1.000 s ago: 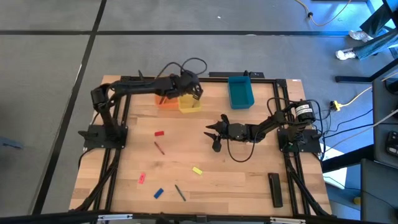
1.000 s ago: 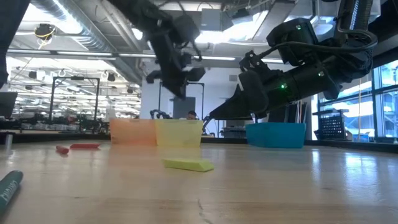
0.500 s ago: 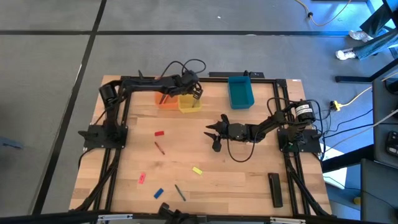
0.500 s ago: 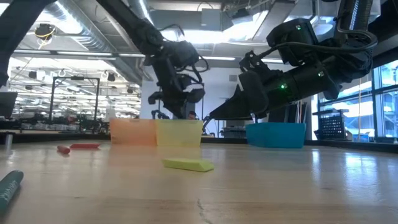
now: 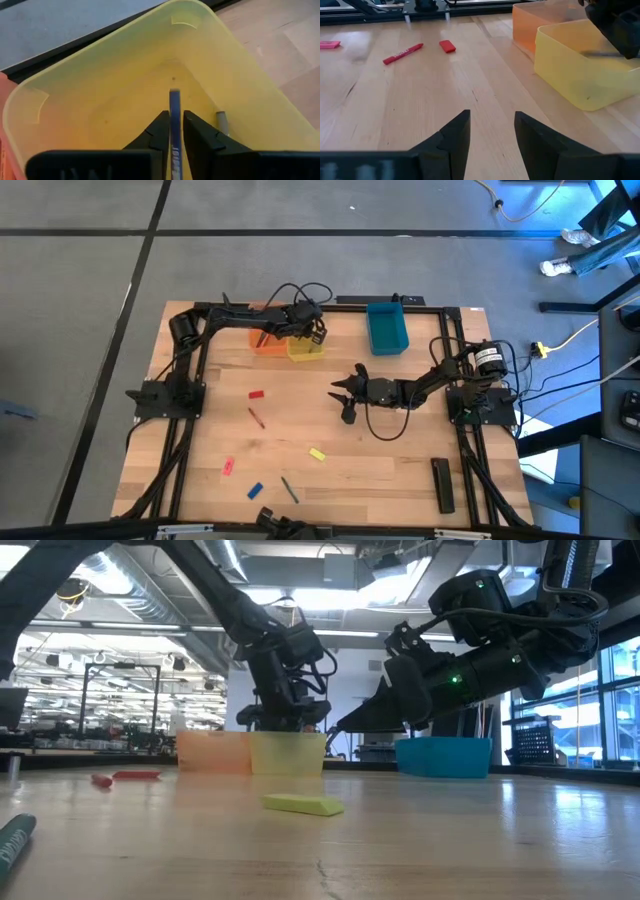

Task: Sort crayons/erasers/pens/pencils in bins
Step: Put the blue crayon into the yellow bin, then put the red crayon into the yellow bin

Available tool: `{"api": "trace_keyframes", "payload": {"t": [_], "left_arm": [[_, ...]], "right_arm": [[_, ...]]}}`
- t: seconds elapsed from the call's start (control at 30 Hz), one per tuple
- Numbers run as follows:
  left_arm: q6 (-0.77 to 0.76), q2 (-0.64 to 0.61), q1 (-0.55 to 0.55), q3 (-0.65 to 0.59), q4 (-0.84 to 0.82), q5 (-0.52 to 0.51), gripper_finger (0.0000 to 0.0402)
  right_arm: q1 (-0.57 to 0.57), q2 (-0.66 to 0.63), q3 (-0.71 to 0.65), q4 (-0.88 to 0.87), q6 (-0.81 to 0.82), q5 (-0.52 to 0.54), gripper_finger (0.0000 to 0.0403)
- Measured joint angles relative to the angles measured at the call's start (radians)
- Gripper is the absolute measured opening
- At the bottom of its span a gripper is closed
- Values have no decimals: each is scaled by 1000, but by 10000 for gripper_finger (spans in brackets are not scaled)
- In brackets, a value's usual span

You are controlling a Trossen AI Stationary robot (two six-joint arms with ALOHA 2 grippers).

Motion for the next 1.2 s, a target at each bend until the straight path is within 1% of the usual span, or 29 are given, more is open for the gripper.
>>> {"api": "trace_keyframes", "payload": {"t": [0.23, 0.37, 0.43, 0.53, 0.63, 0.77, 0.87, 0.97, 1.1, 1.2], "left_arm": [[-3, 0, 0, 0, -1, 21, 81], [1, 0, -10, 0, -4, 28, 89], [26, 0, -15, 4, -14, 50, 90], [48, 0, -24, 45, -121, 82, 88], [57, -12, -49, 96, -276, 67, 88], [77, -56, -117, 147, -410, -19, 87], [77, -107, -177, 162, -445, -79, 87], [64, -163, -250, 152, -482, -108, 87], [-95, -195, -385, 112, -590, -120, 87], [-225, -195, -497, 67, -637, -147, 87]], "right_arm": [[0, 0, 0, 0, 0, 0, 157], [0, 0, 0, 0, 0, 0, 157], [0, 0, 0, 0, -1, 0, 157], [0, 0, 0, 0, -11, 0, 157], [0, 0, 1, 1, -25, 0, 157], [0, 0, 1, 1, -25, 1, 157], [0, 0, 1, 1, -24, 0, 157], [0, 0, 1, 1, -24, 0, 157], [0, 0, 1, -4, -23, -1, 157], [0, 0, 1, -4, -20, -36, 157]]}}
